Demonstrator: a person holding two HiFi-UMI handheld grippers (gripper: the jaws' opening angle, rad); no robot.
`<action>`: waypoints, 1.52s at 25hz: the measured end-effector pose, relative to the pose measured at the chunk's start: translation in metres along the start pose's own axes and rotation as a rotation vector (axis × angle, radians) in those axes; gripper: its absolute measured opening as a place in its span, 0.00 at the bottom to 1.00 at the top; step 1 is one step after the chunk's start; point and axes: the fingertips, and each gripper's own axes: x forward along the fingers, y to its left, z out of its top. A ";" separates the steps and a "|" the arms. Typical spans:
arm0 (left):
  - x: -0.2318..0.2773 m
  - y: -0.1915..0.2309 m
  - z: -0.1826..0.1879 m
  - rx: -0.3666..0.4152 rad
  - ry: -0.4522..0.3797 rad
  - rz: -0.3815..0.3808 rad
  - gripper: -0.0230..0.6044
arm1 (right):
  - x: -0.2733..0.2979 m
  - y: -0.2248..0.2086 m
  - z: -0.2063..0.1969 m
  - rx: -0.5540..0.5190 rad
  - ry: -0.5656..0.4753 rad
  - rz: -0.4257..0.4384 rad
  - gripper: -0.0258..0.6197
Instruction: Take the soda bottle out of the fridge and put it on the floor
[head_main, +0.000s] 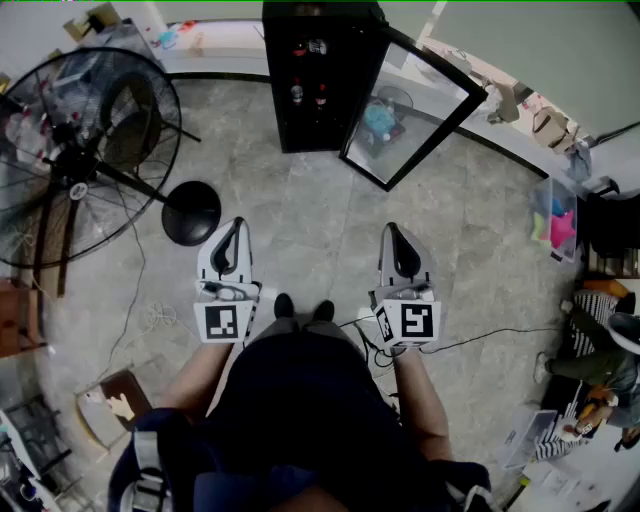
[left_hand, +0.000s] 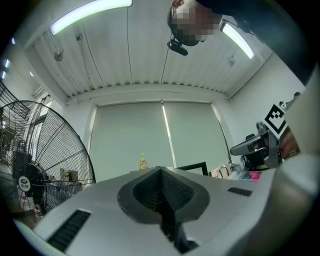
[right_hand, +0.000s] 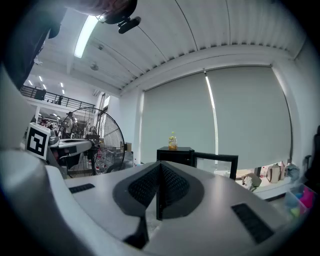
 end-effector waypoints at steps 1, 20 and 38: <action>0.002 0.000 -0.001 0.002 0.001 -0.002 0.08 | 0.002 0.000 0.000 -0.002 0.001 0.000 0.07; 0.010 -0.006 -0.006 -0.006 0.013 -0.019 0.08 | 0.005 0.000 -0.005 0.011 -0.006 0.020 0.07; 0.034 -0.044 -0.017 -0.018 0.045 -0.083 0.08 | -0.013 -0.031 -0.012 0.010 0.009 0.040 0.07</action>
